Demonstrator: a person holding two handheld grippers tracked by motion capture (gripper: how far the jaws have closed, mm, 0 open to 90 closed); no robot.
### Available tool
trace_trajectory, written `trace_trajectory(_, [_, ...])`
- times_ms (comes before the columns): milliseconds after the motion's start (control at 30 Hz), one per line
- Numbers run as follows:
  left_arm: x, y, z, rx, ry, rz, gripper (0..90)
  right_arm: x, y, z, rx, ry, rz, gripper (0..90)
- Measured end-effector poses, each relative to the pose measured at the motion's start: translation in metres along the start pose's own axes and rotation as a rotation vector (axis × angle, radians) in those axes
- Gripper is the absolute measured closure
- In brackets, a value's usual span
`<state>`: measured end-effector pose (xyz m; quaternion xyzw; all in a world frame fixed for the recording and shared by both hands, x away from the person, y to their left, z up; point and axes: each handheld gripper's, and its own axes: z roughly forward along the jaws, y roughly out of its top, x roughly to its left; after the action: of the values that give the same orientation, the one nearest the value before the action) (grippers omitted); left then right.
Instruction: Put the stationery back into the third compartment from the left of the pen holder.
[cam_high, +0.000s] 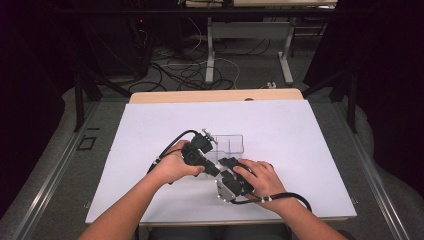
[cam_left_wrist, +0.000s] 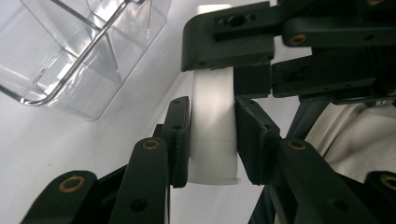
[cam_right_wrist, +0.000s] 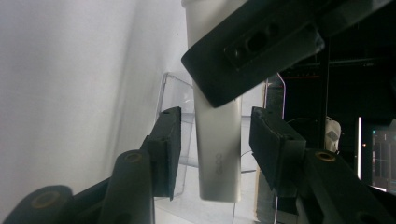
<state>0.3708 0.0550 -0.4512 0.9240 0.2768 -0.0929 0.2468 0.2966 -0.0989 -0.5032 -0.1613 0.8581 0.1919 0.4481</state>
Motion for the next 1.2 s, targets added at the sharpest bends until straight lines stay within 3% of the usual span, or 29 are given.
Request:
trace_trajectory(133, [-0.001,0.003,0.0,0.012,-0.005,0.006,67.8,-0.001,0.002,0.001,0.024,0.015,-0.032,57.9])
trace_trajectory(400, [-0.003,0.004,0.002,-0.004,-0.013,0.005,67.8,0.0,0.004,0.003,0.021,-0.008,-0.101,64.5])
trace_trajectory(567, [-0.002,0.004,0.002,-0.003,-0.018,0.0,67.8,0.0,0.004,0.003,0.032,0.002,-0.117,68.8])
trace_trajectory(600, [-0.001,0.004,0.002,-0.003,-0.022,-0.001,67.7,0.001,0.004,0.003,0.023,-0.028,-0.115,69.0])
trace_trajectory(633, [-0.001,0.004,0.002,-0.005,-0.025,-0.005,67.7,0.001,0.004,0.002,0.036,-0.003,-0.117,69.1])
trace_trajectory(833, [0.0,0.002,0.002,-0.02,-0.034,-0.021,67.4,0.0,0.004,0.003,0.028,-0.007,-0.123,69.6])
trace_trajectory(1000, [0.002,0.0,-0.003,-0.071,-0.053,-0.049,64.5,0.0,0.002,0.003,0.013,-0.027,-0.095,69.7])
trace_trajectory(1067, [0.002,-0.002,-0.006,-0.091,-0.048,-0.053,62.2,0.0,0.002,0.002,0.028,-0.001,-0.089,69.7])
trace_trajectory(1200, [0.004,-0.006,-0.012,-0.119,-0.048,-0.064,58.7,0.001,0.001,0.003,0.018,0.004,-0.075,69.8])
